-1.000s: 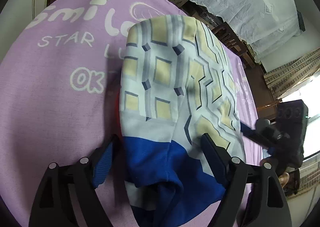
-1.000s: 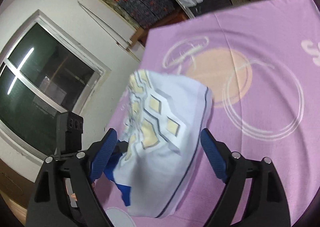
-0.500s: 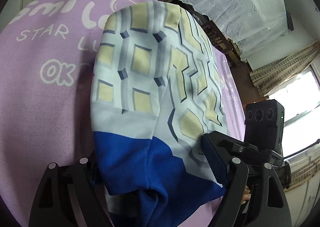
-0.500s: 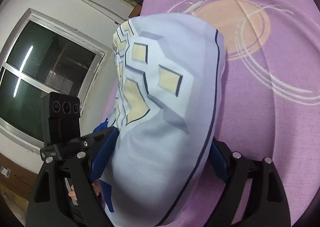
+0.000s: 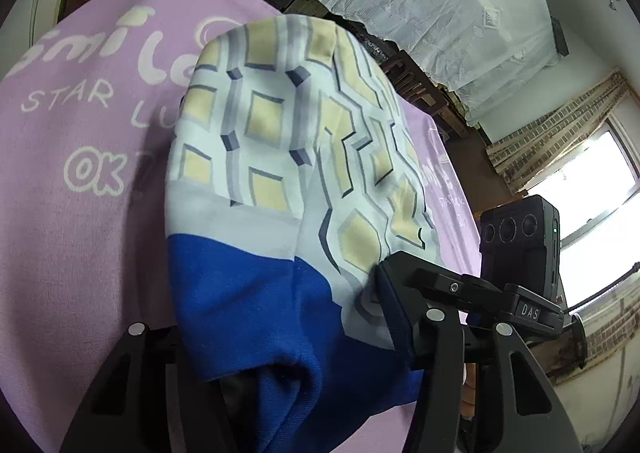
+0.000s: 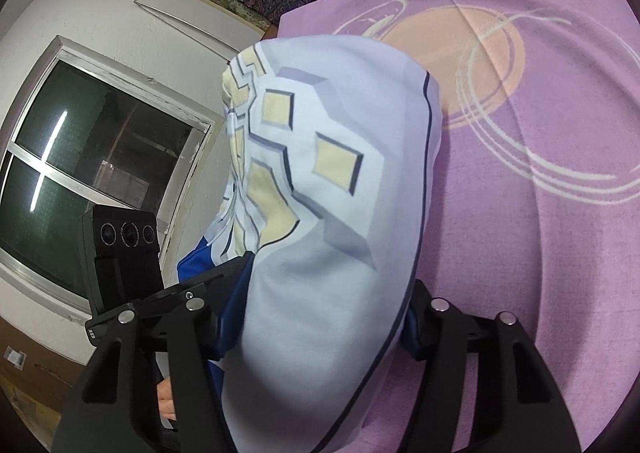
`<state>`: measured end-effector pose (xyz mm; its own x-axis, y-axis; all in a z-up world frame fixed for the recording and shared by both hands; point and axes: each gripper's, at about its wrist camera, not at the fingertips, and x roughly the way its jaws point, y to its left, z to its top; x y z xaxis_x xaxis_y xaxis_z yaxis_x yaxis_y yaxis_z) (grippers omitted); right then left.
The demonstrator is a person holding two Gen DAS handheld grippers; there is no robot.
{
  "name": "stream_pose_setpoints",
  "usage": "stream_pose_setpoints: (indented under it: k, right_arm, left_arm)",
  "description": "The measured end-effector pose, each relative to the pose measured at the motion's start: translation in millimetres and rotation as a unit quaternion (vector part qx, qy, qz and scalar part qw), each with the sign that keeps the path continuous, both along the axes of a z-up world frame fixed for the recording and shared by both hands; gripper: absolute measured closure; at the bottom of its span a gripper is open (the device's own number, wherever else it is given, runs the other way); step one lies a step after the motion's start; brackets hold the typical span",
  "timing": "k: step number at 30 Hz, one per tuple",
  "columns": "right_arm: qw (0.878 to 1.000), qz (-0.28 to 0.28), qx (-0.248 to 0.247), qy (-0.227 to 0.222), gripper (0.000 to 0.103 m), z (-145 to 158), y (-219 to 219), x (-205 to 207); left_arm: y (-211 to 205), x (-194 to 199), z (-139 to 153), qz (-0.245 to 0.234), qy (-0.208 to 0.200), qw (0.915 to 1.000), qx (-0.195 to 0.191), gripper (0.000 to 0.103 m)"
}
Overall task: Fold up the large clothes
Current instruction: 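Hold the bundle with both grippers and flip it over onto the tablecloth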
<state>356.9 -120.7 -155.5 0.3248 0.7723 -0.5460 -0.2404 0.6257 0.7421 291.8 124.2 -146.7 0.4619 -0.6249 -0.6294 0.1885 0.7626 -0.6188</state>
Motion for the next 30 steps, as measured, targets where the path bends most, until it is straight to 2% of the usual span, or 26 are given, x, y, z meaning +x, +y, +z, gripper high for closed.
stream_pose_setpoints:
  k: [4,9,16,22,30]
  right_arm:
    - [1.0,-0.002,0.004,-0.007,0.047,9,-2,-4]
    - [1.0,-0.005,0.004,-0.022,0.047,27,-6,-6]
    - [0.999,-0.005,0.004,-0.051,0.047,56,-23,-28]
    - [0.997,-0.026,0.008,-0.076,0.047,79,-67,-58]
    - [0.99,-0.084,0.014,-0.112,0.047,110,-160,-101]
  left_arm:
    - [-9,-3,12,0.001,-0.021,0.9997,0.01,0.049]
    - [-13,-12,29,0.008,-0.036,0.9993,0.003,0.049]
    - [-48,-36,60,-0.006,-0.058,0.998,0.025,0.049]
    - [-105,-49,85,-0.043,-0.08,0.9955,0.027,0.048]
    - [-211,-52,120,-0.106,-0.113,0.9872,0.038,0.048]
